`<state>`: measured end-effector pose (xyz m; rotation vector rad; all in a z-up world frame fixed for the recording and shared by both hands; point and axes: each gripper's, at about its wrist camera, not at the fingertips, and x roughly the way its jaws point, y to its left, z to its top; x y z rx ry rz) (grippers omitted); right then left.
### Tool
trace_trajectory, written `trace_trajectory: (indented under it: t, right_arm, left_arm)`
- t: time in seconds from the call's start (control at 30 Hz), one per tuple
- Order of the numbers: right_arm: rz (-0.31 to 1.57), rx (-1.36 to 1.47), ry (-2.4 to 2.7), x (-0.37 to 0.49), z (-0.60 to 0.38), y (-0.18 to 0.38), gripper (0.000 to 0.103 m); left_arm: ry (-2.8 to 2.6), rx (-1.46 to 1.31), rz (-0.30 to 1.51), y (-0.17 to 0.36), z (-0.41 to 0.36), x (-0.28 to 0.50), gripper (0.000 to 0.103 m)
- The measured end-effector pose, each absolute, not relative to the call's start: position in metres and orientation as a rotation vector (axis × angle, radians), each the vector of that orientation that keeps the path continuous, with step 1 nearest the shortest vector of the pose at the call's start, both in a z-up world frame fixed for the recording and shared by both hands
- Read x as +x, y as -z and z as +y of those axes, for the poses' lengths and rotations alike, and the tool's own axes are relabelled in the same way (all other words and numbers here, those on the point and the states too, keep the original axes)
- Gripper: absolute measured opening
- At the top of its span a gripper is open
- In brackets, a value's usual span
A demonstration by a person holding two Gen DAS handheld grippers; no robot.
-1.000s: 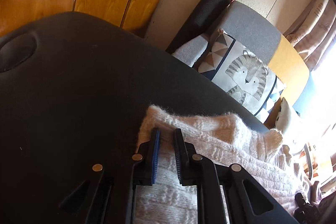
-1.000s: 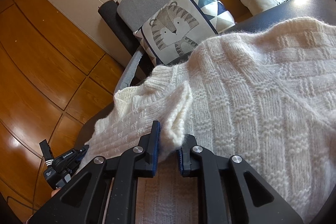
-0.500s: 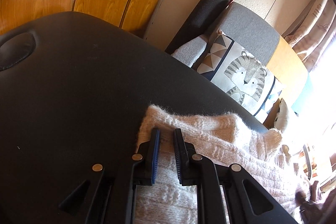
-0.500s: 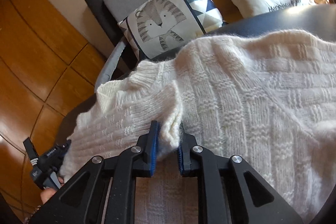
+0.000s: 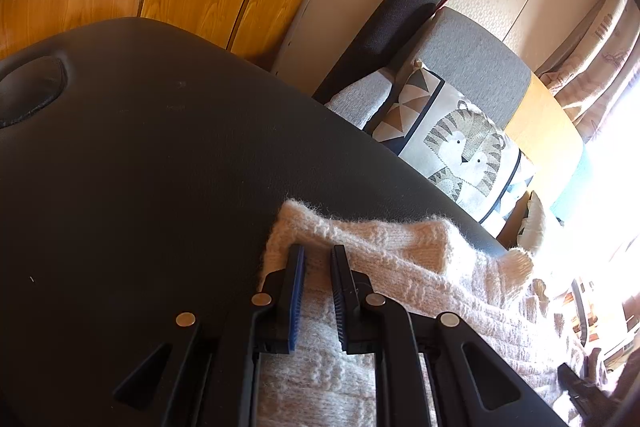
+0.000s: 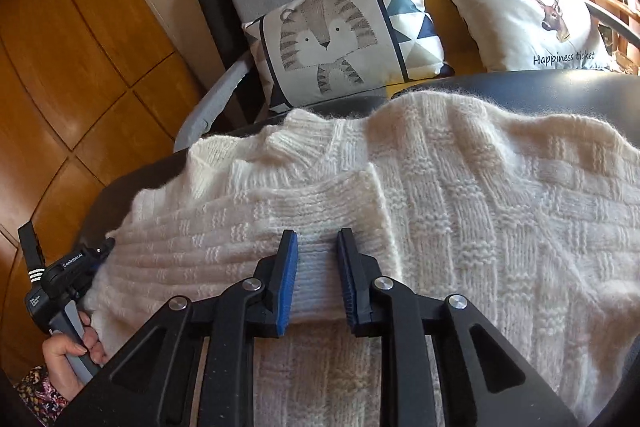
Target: Fold clothes
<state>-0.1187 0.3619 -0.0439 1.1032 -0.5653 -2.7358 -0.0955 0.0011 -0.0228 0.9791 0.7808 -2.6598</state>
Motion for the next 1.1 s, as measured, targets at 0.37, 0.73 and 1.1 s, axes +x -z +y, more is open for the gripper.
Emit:
trace_trajectory:
  t: [0.37,0.73,1.1]
  right_arm:
    - [-0.711,1.082,2.651,-0.104,0.381,0.029,0.035]
    - [-1.086,0.886,2.942,0.034,0.554,-0.015,0.058]
    - [-1.766,0.907,3.103,0.118,0.739,0.039,0.058]
  left_arm:
    - [2.669,1.065,0.753,0.007,0.008,-0.097,0.016]
    - [2.878,1.217,0.692,-0.002,0.105,-0.032,0.018]
    - [2.921,1.321,0.864,0.024,0.113,-0.024,0.017]
